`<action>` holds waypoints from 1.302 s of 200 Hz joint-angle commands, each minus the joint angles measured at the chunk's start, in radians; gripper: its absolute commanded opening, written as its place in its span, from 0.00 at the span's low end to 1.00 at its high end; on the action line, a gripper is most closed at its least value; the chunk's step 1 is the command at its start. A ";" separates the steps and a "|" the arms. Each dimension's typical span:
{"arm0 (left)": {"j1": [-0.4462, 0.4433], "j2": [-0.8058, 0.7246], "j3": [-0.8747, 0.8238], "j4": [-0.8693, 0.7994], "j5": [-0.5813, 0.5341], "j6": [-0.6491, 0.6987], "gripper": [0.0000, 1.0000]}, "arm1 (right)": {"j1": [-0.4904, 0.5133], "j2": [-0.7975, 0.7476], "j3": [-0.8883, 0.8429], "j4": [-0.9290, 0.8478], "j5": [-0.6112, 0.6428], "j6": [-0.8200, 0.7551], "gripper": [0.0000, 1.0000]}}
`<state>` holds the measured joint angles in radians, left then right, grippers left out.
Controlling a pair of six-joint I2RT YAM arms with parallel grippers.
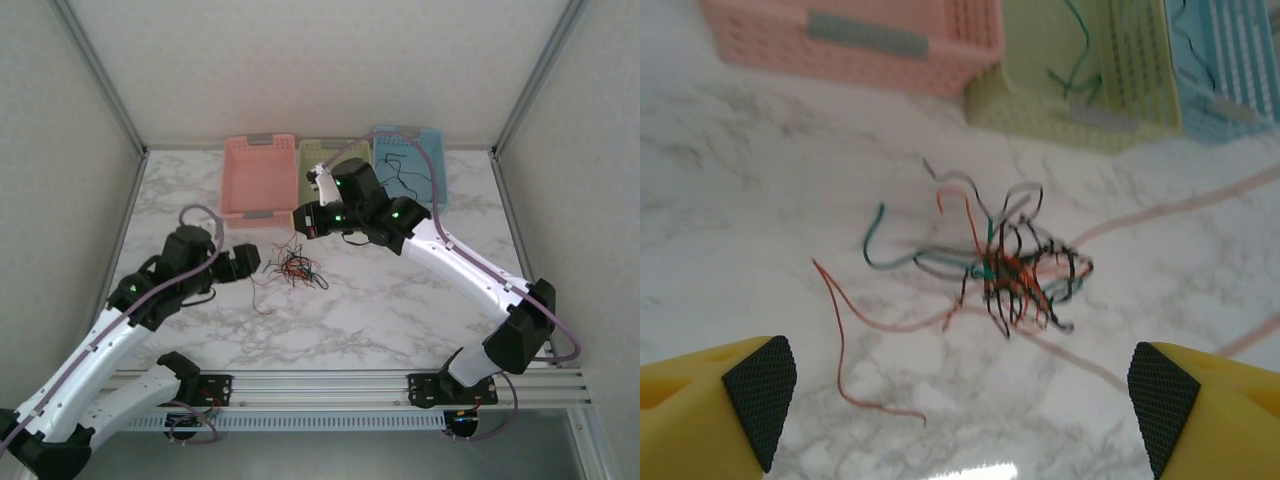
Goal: Untangle the cables
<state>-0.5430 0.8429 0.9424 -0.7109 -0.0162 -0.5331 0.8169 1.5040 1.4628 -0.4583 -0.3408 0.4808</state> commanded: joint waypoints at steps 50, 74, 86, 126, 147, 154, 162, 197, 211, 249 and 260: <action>0.027 0.248 0.082 0.100 0.147 0.265 0.91 | 0.003 -0.133 -0.144 0.078 -0.112 -0.220 0.00; 0.028 0.244 0.047 0.147 0.215 0.294 0.92 | -0.011 -0.135 -0.167 0.096 -0.144 -0.223 0.00; 0.019 0.262 0.027 0.167 0.228 0.284 0.92 | -0.012 -0.143 -0.177 0.120 -0.175 -0.219 0.00; -0.069 0.314 -0.094 0.331 0.196 0.230 0.91 | -0.016 -0.171 -0.182 0.157 -0.207 -0.222 0.00; -0.075 0.303 -0.157 0.388 0.182 0.201 0.91 | -0.022 -0.180 -0.174 0.139 -0.218 -0.228 0.00; -0.075 0.302 -0.175 0.399 0.173 0.196 0.91 | -0.023 -0.183 -0.173 0.132 -0.220 -0.231 0.00; -0.075 0.306 -0.197 0.415 0.170 0.189 0.89 | -0.025 -0.188 -0.174 0.128 -0.223 -0.235 0.00; -0.093 0.296 -0.279 0.521 0.230 0.126 0.87 | -0.035 -0.197 -0.183 0.119 -0.221 -0.234 0.00; -0.109 0.261 -0.309 0.542 0.235 0.112 0.87 | -0.041 -0.199 -0.188 0.121 -0.219 -0.229 0.00; -0.148 0.219 -0.321 0.579 0.274 0.068 0.87 | -0.056 -0.194 -0.195 0.131 -0.219 -0.219 0.00; -0.159 0.216 -0.327 0.591 0.277 0.068 0.86 | -0.059 -0.195 -0.200 0.140 -0.221 -0.214 0.00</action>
<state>-0.6788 1.0817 0.6308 -0.1890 0.2165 -0.4286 0.7681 1.3334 1.2804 -0.3542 -0.5446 0.2722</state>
